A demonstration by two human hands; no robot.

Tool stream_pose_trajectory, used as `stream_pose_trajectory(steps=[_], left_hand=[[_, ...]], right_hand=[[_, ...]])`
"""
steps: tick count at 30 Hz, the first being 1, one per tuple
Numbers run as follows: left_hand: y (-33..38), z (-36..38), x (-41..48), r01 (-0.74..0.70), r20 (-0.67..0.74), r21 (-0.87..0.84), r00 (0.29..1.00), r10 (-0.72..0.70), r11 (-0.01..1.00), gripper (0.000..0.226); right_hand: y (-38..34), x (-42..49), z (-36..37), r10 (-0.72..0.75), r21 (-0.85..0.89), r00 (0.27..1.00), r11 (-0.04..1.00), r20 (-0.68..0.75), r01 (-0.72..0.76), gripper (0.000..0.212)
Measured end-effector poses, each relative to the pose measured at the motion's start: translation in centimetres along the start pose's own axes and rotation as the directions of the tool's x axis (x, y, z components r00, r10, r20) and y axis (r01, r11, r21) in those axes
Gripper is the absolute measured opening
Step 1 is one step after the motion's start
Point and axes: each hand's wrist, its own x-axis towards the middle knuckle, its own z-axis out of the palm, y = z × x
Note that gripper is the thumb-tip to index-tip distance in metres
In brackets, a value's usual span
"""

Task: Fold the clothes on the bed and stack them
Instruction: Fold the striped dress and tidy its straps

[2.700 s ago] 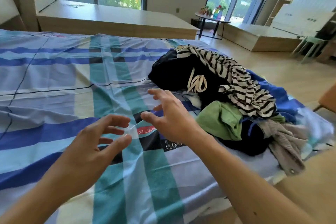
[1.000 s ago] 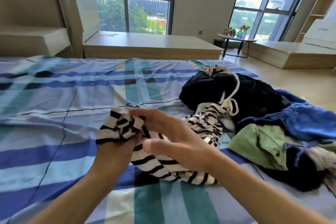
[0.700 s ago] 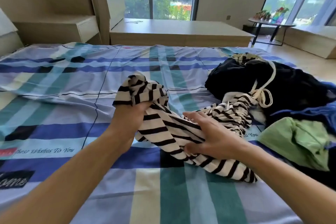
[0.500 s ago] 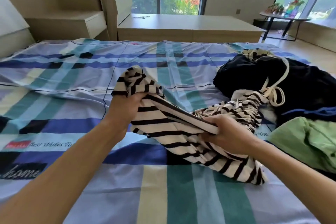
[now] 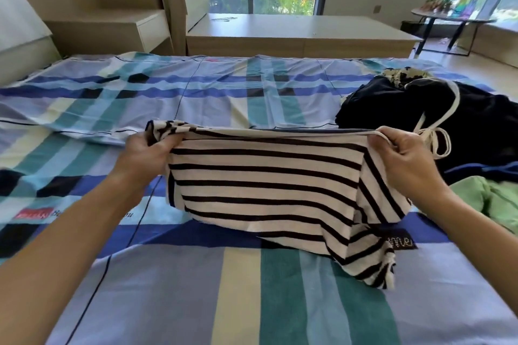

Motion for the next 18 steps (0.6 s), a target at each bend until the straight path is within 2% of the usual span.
stream_pose_trajectory(steps=[2, 3, 4, 6, 7, 8, 9, 11, 12, 13, 14, 18], left_hand=[[-0.4, 0.0, 0.0, -0.006, 0.015, 0.065, 1.0, 0.005, 0.998, 0.004], [-0.6, 0.0, 0.0, -0.012, 0.017, 0.141, 1.0, 0.009, 0.99, 0.008], [-0.7, 0.1, -0.1, -0.003, 0.005, 0.26, 1.0, 0.002, 0.966, 0.027], [-0.1, 0.2, -0.6, 0.028, -0.055, 0.563, 0.999, 0.003, 0.826, 0.063], [0.5, 0.4, -1.3, 0.037, -0.034, 0.667, 0.999, -0.018, 0.744, 0.07], [1.2, 0.7, -2.0, 0.048, 0.035, 0.722, 0.994, -0.106, 0.69, 0.07], [1.6, 1.2, -2.7, 0.083, 0.135, 0.737, 0.955, -0.266, 0.671, 0.068], [1.8, 2.4, -4.6, 0.202, 0.276, 0.762, 0.758, -0.591, 0.616, 0.074], [1.3, 2.9, -5.1, 0.211, 0.306, 0.785, 0.687, -0.66, 0.583, 0.08], [0.5, 3.3, -5.4, 0.206, 0.315, 0.796, 0.662, -0.68, 0.569, 0.087], [-0.5, 3.8, -5.5, 0.209, 0.323, 0.783, 0.669, -0.67, 0.586, 0.092], [-3.7, 5.1, -5.9, 0.201, 0.351, 0.611, 0.798, -0.489, 0.766, 0.108]], right_hand=[[-0.8, -0.4, 0.5, 0.006, 0.001, 1.0, 1.0, 0.031, -0.006, 0.037], [-1.5, -0.8, 0.8, 0.003, 0.016, 0.999, 1.0, 0.053, -0.004, 0.038], [-2.4, -1.3, 1.3, -0.003, 0.054, 0.995, 0.999, 0.098, -0.002, 0.04], [-4.4, -3.0, 2.5, -0.001, 0.133, 0.955, 0.99, 0.298, -0.041, 0.037], [-5.4, -4.0, 3.2, 0.002, 0.13, 0.898, 0.989, 0.44, -0.066, 0.032], [-6.2, -5.1, 3.8, 0.018, 0.098, 0.81, 0.991, 0.586, -0.093, 0.028], [-7.0, -6.2, 4.3, 0.042, 0.069, 0.708, 0.989, 0.705, -0.127, 0.025], [-8.1, -8.0, 5.2, 0.036, 0.052, 0.515, 0.987, 0.856, -0.155, 0.02], [-8.6, -8.7, 5.5, 0.015, 0.044, 0.449, 0.992, 0.893, -0.12, 0.022], [-9.1, -9.1, 5.7, -0.005, 0.034, 0.397, 0.997, 0.918, -0.065, 0.027], [-9.5, -9.4, 5.8, -0.032, 0.039, 0.356, 0.999, 0.934, -0.014, 0.03], [-10.8, -9.7, 5.8, -0.042, 0.021, 0.274, 0.996, 0.961, 0.082, 0.041]])
